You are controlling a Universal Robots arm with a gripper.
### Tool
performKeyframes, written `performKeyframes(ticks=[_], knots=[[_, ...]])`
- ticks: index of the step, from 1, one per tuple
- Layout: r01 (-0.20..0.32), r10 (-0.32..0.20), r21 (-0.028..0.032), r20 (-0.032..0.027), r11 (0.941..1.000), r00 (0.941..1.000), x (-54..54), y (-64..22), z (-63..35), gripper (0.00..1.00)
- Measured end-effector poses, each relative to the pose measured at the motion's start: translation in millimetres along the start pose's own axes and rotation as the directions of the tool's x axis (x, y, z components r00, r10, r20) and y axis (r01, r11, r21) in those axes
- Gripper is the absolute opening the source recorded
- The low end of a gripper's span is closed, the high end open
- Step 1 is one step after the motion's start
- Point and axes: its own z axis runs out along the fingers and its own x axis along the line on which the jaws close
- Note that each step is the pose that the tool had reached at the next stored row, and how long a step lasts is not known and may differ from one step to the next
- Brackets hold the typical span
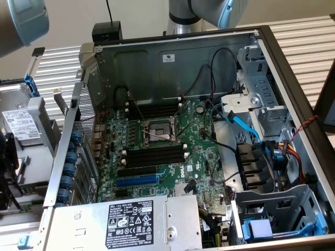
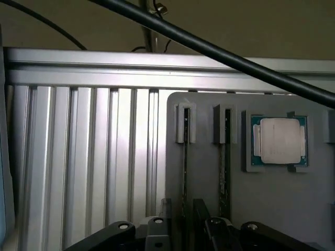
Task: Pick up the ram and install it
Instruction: 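Pick up the ram and move it above insertion slot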
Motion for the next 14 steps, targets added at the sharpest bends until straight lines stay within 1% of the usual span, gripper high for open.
performKeyframes(ticks=[7, 14], knots=[[0.000, 0.000, 0.0000, -0.0001, 1.0000, 1.0000, -4.6, -0.6, 5.5, 0.31], [0.000, 0.000, 0.0000, -0.0001, 1.0000, 1.0000, -5.3, -1.5, 12.2, 0.31]])
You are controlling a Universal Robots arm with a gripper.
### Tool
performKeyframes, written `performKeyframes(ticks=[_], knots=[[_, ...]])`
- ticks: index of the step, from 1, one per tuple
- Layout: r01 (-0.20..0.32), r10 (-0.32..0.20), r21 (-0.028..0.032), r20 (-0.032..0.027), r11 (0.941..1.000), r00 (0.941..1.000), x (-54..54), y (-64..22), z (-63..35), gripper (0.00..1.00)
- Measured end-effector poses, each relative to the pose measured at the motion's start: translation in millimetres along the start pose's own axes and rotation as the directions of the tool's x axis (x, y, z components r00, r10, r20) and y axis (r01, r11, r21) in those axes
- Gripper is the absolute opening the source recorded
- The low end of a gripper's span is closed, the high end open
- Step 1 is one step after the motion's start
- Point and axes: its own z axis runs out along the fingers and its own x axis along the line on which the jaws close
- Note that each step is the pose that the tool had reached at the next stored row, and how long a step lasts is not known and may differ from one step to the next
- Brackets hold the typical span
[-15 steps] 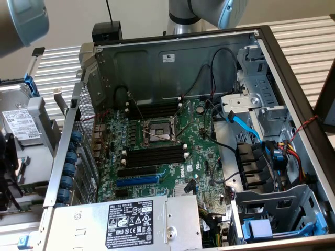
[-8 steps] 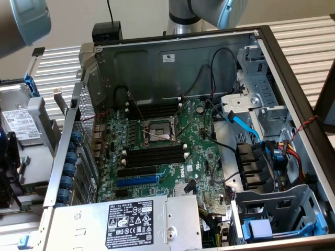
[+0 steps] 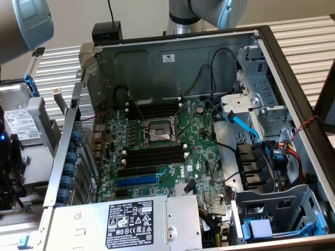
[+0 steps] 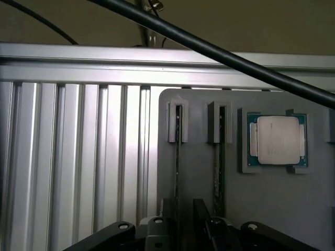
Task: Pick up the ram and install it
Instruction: 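Pick up the ram and move it above insertion slot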
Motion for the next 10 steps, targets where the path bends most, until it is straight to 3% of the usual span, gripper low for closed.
performKeyframes(ticks=[10], knots=[[0.000, 0.000, 0.0000, 0.0001, 1.0000, 1.0000, 0.1, -0.3, 3.5, 0.31]])
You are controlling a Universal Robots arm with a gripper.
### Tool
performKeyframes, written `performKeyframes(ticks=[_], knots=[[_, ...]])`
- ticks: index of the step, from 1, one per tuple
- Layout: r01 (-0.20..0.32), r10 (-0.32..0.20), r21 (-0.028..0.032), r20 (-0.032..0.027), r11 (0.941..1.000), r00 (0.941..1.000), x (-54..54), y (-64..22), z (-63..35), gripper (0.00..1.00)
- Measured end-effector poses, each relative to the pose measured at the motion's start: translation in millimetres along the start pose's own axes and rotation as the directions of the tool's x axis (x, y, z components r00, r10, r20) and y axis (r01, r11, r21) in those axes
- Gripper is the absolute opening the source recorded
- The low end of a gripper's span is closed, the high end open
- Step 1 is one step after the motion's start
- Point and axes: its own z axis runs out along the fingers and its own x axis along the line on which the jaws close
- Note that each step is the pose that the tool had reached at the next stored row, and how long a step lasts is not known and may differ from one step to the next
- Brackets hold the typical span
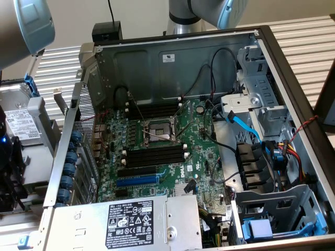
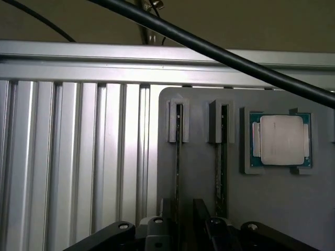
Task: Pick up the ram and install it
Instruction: 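Pick up the ram and move it above insertion slot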
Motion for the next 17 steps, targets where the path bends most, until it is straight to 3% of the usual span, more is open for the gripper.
performKeyframes(ticks=[8, 13, 17], knots=[[0.000, 0.000, 0.0000, 0.0000, 1.0000, 1.0000, 0.0, 0.0, 0.0, 0.31], [0.000, 0.000, 0.0000, 0.0001, 1.0000, 1.0000, 0.0, 0.0, 0.0, 0.12], [0.000, 0.000, 0.0000, 0.0000, 1.0000, 1.0000, 0.0, 0.0, 0.0, 0.12]])
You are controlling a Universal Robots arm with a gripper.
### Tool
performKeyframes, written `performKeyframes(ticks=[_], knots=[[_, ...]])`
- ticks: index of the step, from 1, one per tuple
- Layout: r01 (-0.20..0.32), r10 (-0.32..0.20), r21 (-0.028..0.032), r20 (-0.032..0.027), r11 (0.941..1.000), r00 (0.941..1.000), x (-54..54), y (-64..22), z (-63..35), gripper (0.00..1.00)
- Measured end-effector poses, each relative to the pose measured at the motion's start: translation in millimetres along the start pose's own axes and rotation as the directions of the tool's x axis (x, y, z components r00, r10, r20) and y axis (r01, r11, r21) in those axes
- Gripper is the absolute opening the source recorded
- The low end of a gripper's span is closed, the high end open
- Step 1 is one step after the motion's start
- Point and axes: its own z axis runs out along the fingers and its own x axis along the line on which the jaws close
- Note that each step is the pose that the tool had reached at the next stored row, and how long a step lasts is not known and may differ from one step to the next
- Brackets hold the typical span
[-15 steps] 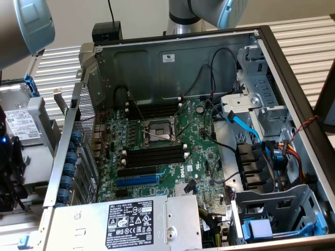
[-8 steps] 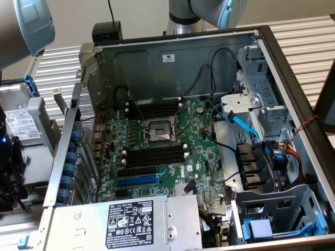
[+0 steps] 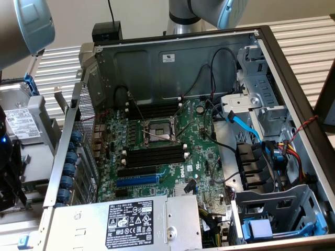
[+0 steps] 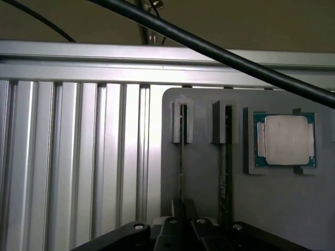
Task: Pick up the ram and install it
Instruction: 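Pick up the ram and move it above insertion slot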
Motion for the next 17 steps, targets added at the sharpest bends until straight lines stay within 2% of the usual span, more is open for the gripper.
performKeyframes(ticks=[11, 17], knots=[[0.000, 0.000, 0.0000, 0.0001, 1.0000, 1.0000, 0.0, 0.0, -0.1, 0.12], [0.000, 0.000, -0.0013, 0.0001, 1.0000, 1.0000, -0.1, 0.3, -4.1, 0.12]])
